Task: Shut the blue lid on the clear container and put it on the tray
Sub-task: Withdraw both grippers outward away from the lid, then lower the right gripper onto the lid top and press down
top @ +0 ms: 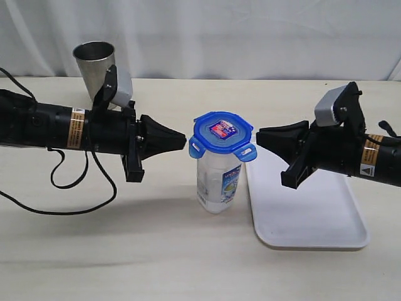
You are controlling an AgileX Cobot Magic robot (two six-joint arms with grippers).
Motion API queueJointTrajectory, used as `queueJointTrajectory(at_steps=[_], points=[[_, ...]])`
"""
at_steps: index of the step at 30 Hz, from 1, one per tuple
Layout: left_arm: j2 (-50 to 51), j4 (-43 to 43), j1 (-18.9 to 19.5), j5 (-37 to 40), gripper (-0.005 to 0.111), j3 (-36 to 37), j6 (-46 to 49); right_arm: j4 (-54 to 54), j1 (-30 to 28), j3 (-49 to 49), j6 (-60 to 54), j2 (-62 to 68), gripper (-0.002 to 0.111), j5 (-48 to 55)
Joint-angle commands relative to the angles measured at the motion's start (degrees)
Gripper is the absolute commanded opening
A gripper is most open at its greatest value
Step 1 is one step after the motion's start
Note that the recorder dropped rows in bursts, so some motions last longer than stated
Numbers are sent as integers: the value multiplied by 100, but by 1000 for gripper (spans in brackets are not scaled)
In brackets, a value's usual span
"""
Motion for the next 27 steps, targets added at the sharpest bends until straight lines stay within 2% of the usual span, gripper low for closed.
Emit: queueJointTrajectory(at_steps=[1,6,12,15,19,21,22,24,27], points=[[-10,-76,364,118,0,17,-210,54,-3,-25,153,-433,4,642],[-10,-76,655,228,0,17,-244,-86,-3,-25,769,-1124,4,1076],[-10,-301,615,957,0,17,-183,-126,93,-97,1893,-2019,5,1074],[-10,-316,615,940,0,17,-114,-823,592,-441,2872,-2350,6,1702],[-10,-330,615,907,0,17,-114,-2483,1763,-1073,4886,-2347,6,3431],[-10,-330,615,873,0,17,-114,-3334,2284,-1271,5777,-2234,6,3590],[-10,-330,615,873,0,17,-114,-3424,2486,-1350,6212,-2154,6,3574],[-10,-330,615,849,0,17,-114,-3424,2764,-1399,6389,-1977,6,3554],[-10,-319,615,811,0,17,-114,-3424,2877,-1399,6507,-1707,6,3782]])
